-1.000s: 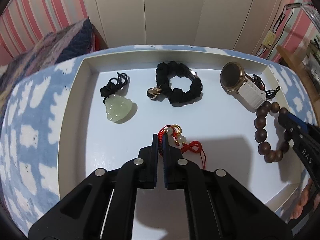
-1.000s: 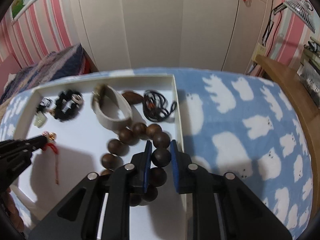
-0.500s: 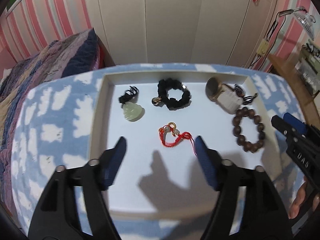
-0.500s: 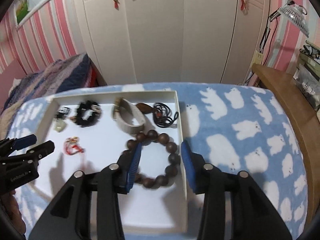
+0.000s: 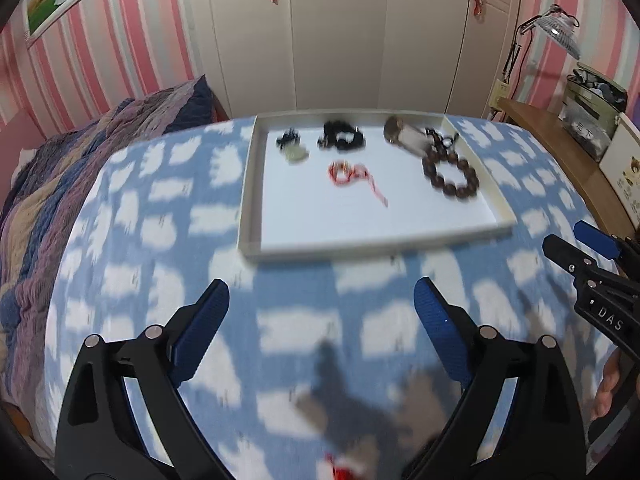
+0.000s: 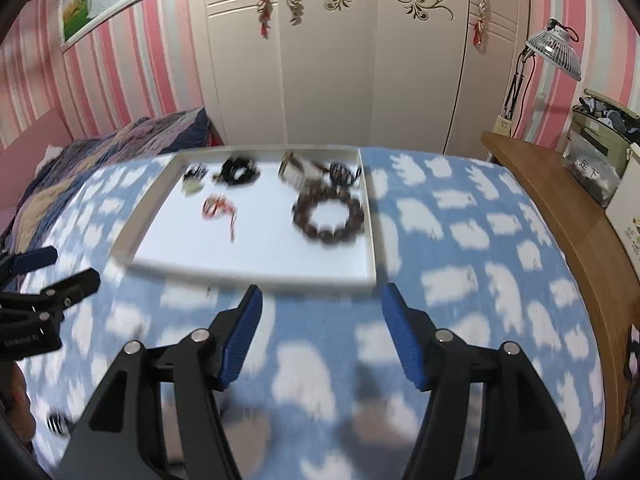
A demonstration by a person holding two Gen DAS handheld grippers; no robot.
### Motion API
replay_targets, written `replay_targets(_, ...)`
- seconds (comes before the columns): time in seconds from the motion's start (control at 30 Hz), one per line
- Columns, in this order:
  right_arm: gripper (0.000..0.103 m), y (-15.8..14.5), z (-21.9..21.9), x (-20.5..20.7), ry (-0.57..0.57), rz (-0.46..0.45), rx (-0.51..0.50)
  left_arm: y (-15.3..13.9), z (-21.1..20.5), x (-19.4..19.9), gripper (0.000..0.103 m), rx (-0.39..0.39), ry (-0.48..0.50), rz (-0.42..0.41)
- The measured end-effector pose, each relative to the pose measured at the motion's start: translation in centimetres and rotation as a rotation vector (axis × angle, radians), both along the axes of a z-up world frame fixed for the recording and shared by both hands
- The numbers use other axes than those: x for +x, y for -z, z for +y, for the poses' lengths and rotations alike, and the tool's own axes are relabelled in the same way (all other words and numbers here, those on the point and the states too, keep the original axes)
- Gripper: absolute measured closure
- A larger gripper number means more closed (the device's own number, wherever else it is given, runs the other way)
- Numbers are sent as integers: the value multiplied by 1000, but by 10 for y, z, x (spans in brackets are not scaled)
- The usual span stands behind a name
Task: Organize jewelry
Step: 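Lift both tools from the tray and move them over the remaining jewelry, then grasp the orange gourd pendant with the left tool while the right tool grasps the cream scrunchie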
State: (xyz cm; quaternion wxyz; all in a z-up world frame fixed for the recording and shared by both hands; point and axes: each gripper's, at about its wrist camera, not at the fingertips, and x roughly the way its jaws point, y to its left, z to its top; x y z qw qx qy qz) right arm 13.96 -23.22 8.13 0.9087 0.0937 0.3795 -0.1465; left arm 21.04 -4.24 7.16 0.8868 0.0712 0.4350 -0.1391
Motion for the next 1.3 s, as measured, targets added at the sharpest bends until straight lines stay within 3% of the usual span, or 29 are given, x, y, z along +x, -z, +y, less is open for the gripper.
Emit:
replay_targets(0.3,40,40,37,-92,37,-25,11,33,41,-101,10,-57,-84,-21)
replay_targets(0.5,40,62,58,-129,42,-24,-34,67,44,-137,10,-26,-94,-6)
replay_targets(0.83,40,83,66,-154,61,-42,-20,79,42,-158,13,-25,-98,-70)
replay_targets(0.9,40,87,66,-155,61,-37,-15,79,41,-159,20,-26,-89,-79)
replay_targets(1.0,40,91,65,-155,62,-32,-7,82,38,-155,38,-29,-70,-61)
replay_targets(1.2,40,96,62,-151,61,-26,14,91,37,-141,40,-27,-78,-24)
replay_targets(1.3,40,98,62,-150,58,-19,18,96,36,-137,48,-12,-87,-10)
